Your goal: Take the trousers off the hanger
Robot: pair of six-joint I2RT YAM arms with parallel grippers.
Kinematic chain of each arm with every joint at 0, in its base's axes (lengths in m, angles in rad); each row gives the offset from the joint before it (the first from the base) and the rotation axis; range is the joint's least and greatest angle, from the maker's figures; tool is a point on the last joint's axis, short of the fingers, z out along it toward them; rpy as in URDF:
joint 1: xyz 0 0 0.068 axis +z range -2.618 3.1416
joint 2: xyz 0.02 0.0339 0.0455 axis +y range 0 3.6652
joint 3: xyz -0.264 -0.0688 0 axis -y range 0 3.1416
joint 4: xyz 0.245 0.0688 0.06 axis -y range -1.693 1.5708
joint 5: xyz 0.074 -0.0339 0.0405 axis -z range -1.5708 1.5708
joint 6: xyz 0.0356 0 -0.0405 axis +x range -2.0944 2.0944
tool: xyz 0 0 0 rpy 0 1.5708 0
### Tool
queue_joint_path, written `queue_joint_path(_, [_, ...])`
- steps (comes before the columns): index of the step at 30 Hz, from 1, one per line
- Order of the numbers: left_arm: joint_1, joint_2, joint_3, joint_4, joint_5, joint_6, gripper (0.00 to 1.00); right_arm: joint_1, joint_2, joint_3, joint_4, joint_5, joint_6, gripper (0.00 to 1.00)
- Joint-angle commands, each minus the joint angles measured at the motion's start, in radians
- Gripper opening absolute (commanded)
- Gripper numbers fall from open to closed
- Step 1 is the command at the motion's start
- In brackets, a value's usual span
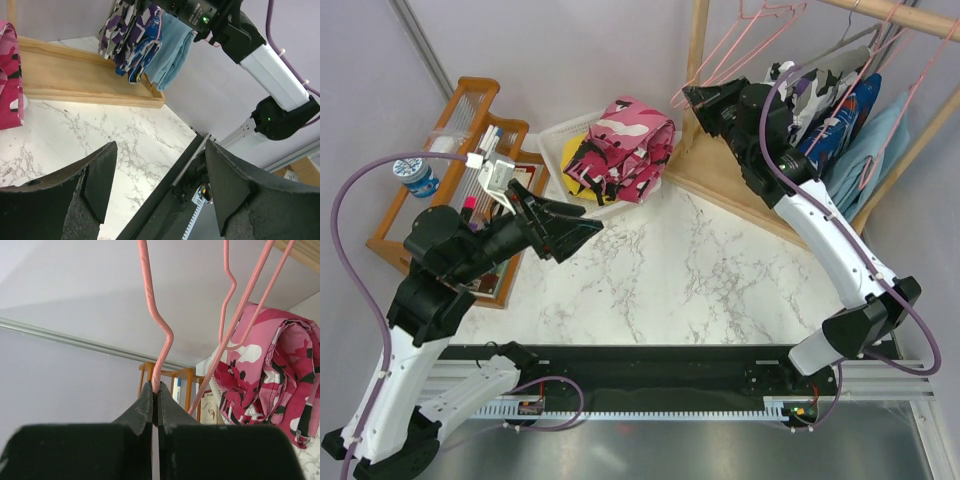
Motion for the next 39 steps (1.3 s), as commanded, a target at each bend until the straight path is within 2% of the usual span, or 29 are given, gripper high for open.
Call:
queue_joint_path(1, [-0.001, -0.063, -0.040, -0.032, 0.026, 0.038, 0.77, -0.003, 0.034, 0.088, 0.001, 0.080, 0.023, 0.00])
queue_joint_path(20, [-0.002, -0.113, -0.055, -0.101, 0.028, 0.044, 0.77, -0.004, 0.167, 0.220, -0.147, 0.176, 0.130, 0.00])
queue_joint_path(32, [-0.001, -0.114, -0.069, -0.110, 0.033, 0.034, 0.77, -0.001, 0.175, 0.171, -0.165, 0.149, 0.136, 0.00])
queue_joint_path(34, [-0.002, -0.114, -0.071, -0.109, 0.033, 0.030, 0.77, 0.000, 0.172, 0.162, -0.164, 0.140, 0.113, 0.05])
queue_joint_path(37, [-0.002, -0.114, -0.081, -0.110, 0.036, 0.027, 0.77, 0.014, 0.158, 0.149, -0.164, 0.133, 0.061, 0.23])
queue_joint_path(39, [-0.002, -0.114, -0.088, -0.110, 0.037, 0.026, 0.77, 0.023, 0.146, 0.133, -0.162, 0.152, 0.023, 0.29])
